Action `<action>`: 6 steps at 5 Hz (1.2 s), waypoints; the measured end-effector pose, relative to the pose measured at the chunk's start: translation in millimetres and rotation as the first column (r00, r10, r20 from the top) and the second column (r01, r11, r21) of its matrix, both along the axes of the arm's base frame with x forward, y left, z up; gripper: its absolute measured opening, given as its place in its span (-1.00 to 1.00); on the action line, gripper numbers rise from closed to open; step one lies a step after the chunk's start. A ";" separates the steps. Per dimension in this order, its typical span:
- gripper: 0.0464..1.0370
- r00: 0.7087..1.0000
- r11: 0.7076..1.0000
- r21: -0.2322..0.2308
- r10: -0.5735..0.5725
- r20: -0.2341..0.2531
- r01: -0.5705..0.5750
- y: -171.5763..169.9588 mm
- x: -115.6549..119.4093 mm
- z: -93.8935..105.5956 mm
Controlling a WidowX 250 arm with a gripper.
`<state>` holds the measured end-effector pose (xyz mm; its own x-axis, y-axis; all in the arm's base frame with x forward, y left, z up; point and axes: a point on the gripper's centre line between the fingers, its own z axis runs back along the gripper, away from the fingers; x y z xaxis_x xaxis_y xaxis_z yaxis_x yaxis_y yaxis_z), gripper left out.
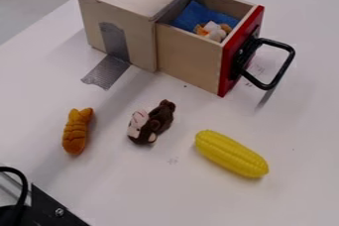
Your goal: Close the drawer
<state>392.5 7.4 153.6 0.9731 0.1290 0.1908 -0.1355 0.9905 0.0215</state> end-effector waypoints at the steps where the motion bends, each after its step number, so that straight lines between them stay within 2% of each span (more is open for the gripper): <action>1: 0.92 0.999 1.000 0.000 0.001 -0.035 -0.001 0.0 -0.8 -13.1; 2: 0.92 0.997 0.999 0.006 -0.042 -0.059 0.043 -22.9 2.7 -29.9; 3: 0.92 0.989 0.992 -0.015 -0.125 -0.077 0.125 -64.1 10.1 -48.5; 4: 0.92 0.984 0.987 -0.045 -0.160 -0.072 0.157 -85.3 16.8 -56.9; 5: 0.92 0.981 0.980 -0.094 -0.184 -0.058 0.178 -101.7 14.5 -69.7; 6: 0.92 0.979 0.975 -0.133 -0.189 -0.082 0.177 -107.8 9.4 -89.6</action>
